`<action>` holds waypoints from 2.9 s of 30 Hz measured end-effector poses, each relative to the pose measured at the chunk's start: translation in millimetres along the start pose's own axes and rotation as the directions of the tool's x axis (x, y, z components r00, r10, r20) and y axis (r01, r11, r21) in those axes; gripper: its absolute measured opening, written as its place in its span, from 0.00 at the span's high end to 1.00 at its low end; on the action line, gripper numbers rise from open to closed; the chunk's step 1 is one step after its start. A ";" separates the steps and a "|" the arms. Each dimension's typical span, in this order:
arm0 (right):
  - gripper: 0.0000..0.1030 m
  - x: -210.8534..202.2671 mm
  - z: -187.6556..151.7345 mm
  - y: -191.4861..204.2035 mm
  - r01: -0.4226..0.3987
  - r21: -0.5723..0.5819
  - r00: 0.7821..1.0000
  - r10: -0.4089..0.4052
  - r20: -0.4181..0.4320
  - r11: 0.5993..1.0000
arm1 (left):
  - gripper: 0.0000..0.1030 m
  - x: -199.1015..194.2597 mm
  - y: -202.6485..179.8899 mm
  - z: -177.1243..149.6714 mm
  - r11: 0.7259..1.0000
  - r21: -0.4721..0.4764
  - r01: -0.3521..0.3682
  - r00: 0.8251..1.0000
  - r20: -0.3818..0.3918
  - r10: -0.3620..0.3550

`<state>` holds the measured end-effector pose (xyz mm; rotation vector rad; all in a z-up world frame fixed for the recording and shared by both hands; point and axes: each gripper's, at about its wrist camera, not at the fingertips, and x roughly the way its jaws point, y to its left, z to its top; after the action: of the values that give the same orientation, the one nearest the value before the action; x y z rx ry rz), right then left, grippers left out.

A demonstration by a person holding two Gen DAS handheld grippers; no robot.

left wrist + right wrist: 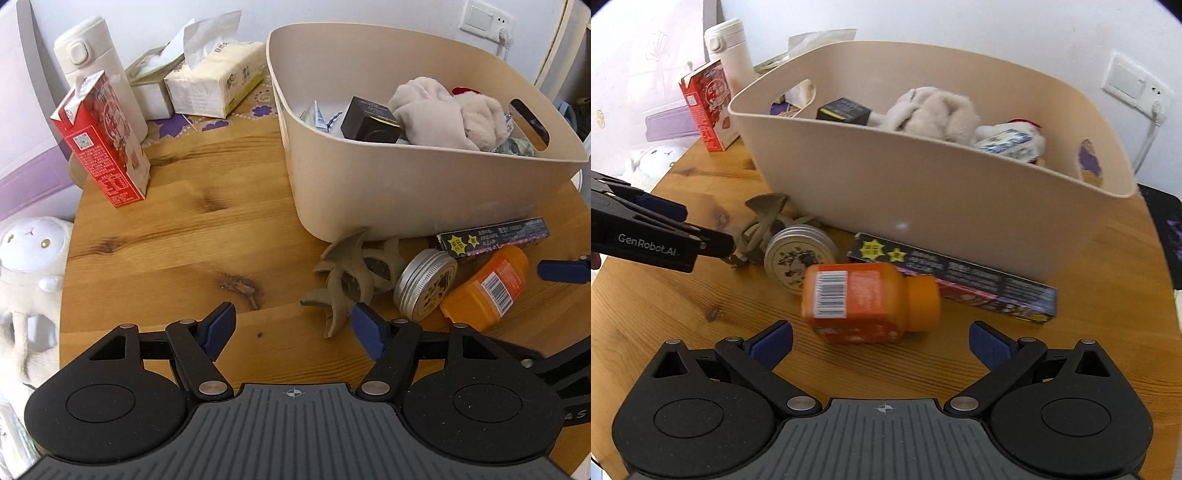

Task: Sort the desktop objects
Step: 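Withdraw both tools toward the grey claw clip and orange bottle, then grasp the grey claw clip with the left tool while the right tool grasps the orange bottle, then carry the clip and bottle over the basket and open both tools to drop them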

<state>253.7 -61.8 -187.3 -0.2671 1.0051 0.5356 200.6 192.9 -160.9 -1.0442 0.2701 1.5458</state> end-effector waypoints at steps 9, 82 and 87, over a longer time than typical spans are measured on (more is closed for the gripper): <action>0.00 17.5 6.4 8.6 0.019 -0.008 1.000 -0.019 -0.015 1.000 | 0.27 13.7 -1.8 3.5 0.999 -0.009 0.047 0.999 -0.012 -0.047; 0.23 -71.0 -40.2 -37.1 0.040 0.085 0.989 -0.051 0.135 0.996 | 0.60 -35.6 -28.7 -26.6 0.988 0.015 0.151 0.981 0.118 -0.152; 0.23 -86.1 -37.7 -39.9 0.030 0.086 0.984 -0.044 0.171 0.996 | 0.60 -54.1 -22.2 -29.6 0.990 -0.006 0.142 0.979 0.152 -0.139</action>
<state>211.5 -138.4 -134.4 -0.1620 0.8505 0.4733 228.8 142.4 -130.1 -0.9332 0.0765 1.4924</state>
